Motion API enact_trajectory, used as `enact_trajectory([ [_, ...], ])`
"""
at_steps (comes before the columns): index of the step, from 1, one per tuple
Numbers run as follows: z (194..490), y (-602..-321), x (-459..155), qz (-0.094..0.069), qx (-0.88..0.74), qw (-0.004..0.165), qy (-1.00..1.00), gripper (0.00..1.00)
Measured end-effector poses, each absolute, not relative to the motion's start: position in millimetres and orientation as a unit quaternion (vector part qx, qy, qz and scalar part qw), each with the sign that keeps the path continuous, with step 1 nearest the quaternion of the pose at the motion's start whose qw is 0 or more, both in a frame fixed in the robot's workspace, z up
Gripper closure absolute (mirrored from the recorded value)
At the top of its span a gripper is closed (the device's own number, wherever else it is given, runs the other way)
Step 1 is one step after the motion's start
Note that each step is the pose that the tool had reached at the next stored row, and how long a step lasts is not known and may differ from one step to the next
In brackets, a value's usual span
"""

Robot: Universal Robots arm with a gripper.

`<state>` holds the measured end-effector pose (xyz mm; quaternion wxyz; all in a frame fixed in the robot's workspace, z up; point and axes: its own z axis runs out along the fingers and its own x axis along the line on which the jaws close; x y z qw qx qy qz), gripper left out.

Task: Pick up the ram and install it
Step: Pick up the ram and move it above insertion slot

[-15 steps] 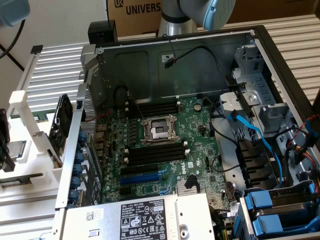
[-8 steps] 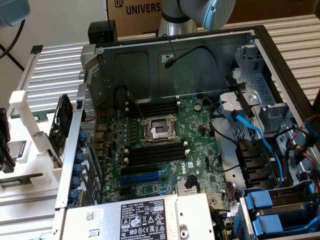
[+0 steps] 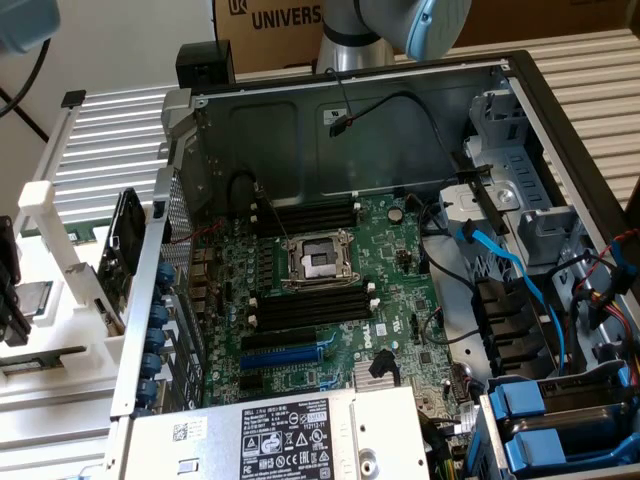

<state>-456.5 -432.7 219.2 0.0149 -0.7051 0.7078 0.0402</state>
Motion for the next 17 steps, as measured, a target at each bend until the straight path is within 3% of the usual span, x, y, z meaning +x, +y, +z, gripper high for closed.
enact_trajectory([
  [17, 217.3, -432.9, -456.5, 0.028, -0.705, 0.003, 0.708, 0.82],
])
